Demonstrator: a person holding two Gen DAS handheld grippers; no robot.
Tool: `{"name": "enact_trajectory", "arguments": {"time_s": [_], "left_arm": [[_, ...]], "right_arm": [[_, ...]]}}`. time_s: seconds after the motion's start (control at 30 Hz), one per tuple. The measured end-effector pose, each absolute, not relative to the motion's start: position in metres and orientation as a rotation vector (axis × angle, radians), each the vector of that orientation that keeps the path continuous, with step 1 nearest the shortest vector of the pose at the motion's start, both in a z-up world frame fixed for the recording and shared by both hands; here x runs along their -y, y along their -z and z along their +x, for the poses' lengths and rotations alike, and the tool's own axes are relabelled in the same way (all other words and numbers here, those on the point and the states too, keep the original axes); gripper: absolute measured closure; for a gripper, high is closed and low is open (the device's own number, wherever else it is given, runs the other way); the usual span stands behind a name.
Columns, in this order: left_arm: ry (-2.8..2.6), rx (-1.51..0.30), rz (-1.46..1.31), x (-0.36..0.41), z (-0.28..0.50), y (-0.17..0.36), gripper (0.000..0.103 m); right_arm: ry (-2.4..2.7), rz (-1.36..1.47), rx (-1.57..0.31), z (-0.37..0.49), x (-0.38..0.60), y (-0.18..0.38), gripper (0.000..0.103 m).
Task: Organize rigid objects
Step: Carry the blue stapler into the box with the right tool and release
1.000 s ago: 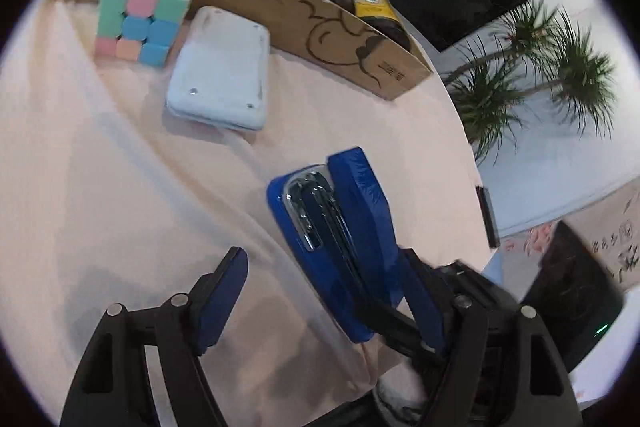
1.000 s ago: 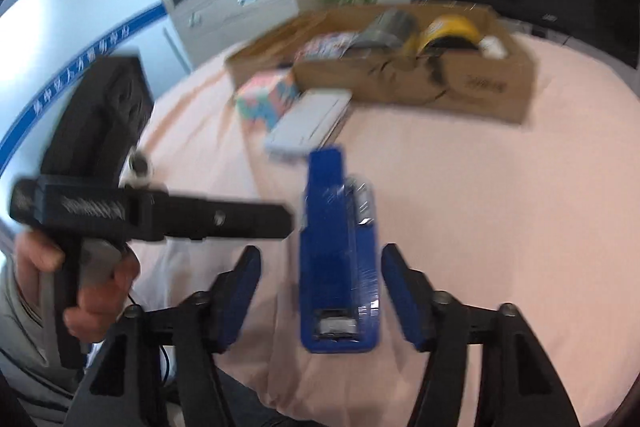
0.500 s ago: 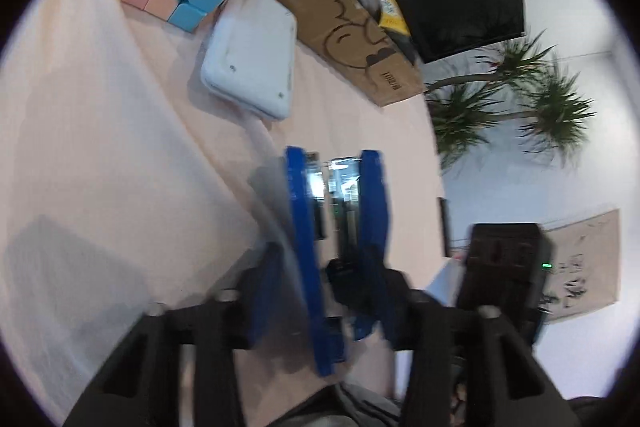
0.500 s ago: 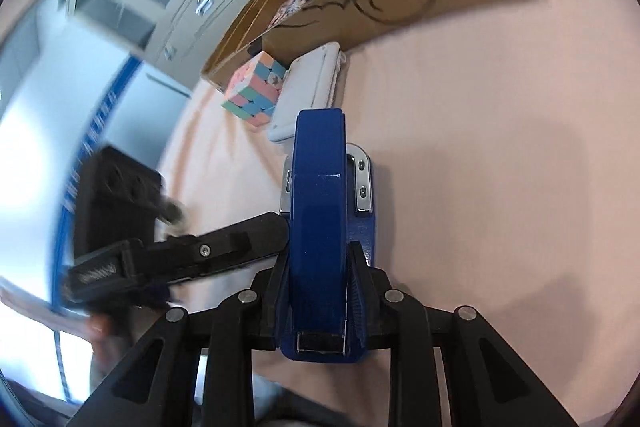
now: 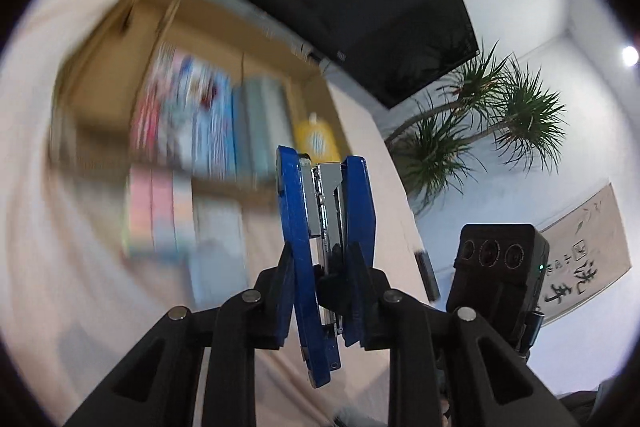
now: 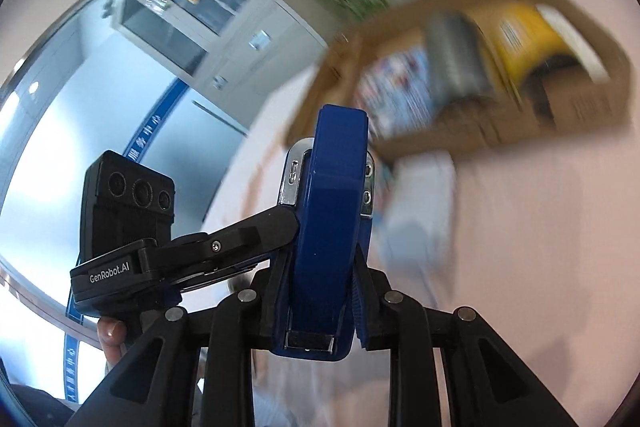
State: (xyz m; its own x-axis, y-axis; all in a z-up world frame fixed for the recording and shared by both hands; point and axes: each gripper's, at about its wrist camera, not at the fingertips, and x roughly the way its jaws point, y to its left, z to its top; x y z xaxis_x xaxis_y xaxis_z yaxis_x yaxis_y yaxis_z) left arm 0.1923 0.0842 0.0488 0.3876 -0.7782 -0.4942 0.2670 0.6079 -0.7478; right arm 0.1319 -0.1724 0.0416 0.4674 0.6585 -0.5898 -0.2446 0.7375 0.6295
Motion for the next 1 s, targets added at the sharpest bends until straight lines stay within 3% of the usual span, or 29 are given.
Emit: {"name": "enact_trajectory", "arguments": {"time_s": [0.2,0.53,0.7,1.0], "left_arm": [[0.679,-0.965,-0.632,-0.099,0.272,-0.054,0.081],[0.595,-1.095,-0.695,-0.114,0.35,0.013,0.08],[0.512,-1.147,-0.607,-0.115,0.354,0.026,0.079],[0.411,-0.993,-0.491,-0.133,0.298,-0.014,0.074]], "right_arm": [[-0.576,0.529,-0.92,0.228,0.156,-0.058,0.079],[-0.468,0.556,-1.085,0.326,0.132,0.004,0.079],[-0.418,0.562,-1.156,0.342,0.117,0.039,0.08],[-0.341,0.451,-1.128,0.343,0.087,0.038,0.077]]}}
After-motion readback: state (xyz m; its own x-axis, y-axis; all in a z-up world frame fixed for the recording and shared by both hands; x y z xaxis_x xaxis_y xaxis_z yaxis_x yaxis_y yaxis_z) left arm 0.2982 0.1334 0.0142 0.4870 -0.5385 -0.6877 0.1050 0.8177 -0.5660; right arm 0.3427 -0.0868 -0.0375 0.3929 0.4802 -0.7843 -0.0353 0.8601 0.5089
